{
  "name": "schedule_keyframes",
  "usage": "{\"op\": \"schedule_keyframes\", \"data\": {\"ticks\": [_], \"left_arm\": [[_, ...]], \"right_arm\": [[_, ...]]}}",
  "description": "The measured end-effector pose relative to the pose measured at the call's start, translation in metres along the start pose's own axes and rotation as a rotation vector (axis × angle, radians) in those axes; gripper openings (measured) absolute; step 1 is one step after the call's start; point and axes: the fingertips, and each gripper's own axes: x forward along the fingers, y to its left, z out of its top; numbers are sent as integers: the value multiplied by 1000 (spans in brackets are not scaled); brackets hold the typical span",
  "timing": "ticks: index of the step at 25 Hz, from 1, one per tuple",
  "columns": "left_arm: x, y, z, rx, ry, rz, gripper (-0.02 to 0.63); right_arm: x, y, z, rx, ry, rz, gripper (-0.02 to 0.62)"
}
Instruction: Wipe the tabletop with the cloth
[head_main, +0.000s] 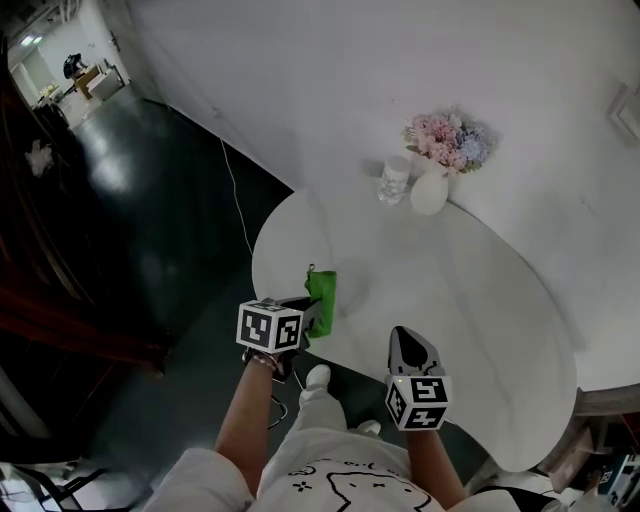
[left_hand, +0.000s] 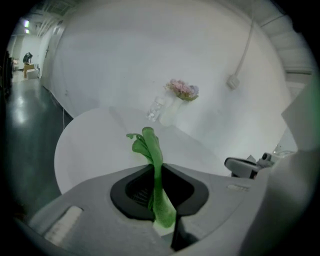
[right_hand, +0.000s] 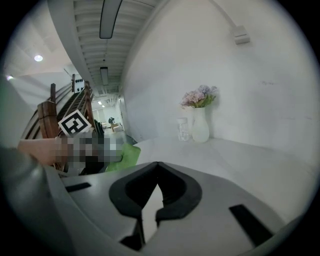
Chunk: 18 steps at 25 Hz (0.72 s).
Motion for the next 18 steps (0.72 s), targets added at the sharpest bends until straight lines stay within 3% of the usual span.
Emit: {"op": "schedule_keyframes", "data": {"ticks": [4,9,18], "left_arm": [[17,7,58,-9,-52,-68,55],[51,24,131,106,-141,-49,55],[149,55,209,97,-139,-55,55]], "right_arm": [[24,1,8,14,11,-30,-2],[53,-4,15,23,24,-77,-2],[92,-24,13,59,71,-167,-2]]}}
